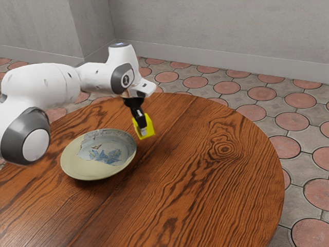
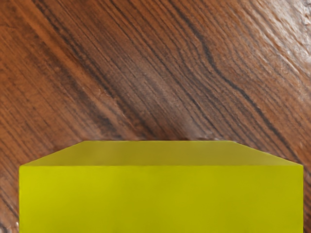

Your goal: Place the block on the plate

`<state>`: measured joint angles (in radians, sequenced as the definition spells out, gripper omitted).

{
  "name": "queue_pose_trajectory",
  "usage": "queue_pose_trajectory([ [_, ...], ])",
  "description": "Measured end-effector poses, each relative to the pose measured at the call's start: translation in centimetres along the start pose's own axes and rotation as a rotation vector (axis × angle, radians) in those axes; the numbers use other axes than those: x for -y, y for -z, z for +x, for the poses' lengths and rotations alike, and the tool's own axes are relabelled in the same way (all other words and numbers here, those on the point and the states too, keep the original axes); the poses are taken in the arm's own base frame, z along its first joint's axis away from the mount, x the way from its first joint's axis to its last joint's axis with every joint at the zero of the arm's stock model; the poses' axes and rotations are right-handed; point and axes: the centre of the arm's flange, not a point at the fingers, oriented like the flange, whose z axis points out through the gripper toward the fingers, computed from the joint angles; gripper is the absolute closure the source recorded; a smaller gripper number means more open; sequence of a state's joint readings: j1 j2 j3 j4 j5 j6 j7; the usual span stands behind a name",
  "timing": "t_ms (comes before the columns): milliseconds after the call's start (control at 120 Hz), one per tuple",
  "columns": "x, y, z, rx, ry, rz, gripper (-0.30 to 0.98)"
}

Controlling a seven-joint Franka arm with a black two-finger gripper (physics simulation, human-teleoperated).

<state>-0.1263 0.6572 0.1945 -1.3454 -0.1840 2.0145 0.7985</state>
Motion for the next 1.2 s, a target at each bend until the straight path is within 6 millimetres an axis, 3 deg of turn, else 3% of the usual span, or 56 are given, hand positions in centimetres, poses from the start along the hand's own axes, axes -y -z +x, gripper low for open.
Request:
queue_pose_trajectory([
  [208, -2.0, 3.2, -4.9, 0.011, 0.038, -0.039, 0.31],
  [417, -3.1, 3.2, -10.3, 0.063, 0.075, -0.069, 0.31],
  [583, -2.2, 1.7, -13.7, 0.124, 0.108, -0.071, 0.31],
  [833, -0.2, -3.6, -14.9, 0.195, 0.124, -0.056, 0.31],
  [1083, 0.0, -3.9, -14.6, 0.175, 0.126, -0.044, 0.13],
  [1200, 0.1, -3.0, -14.5, 0.16, 0.126, -0.035, 0.08],
])
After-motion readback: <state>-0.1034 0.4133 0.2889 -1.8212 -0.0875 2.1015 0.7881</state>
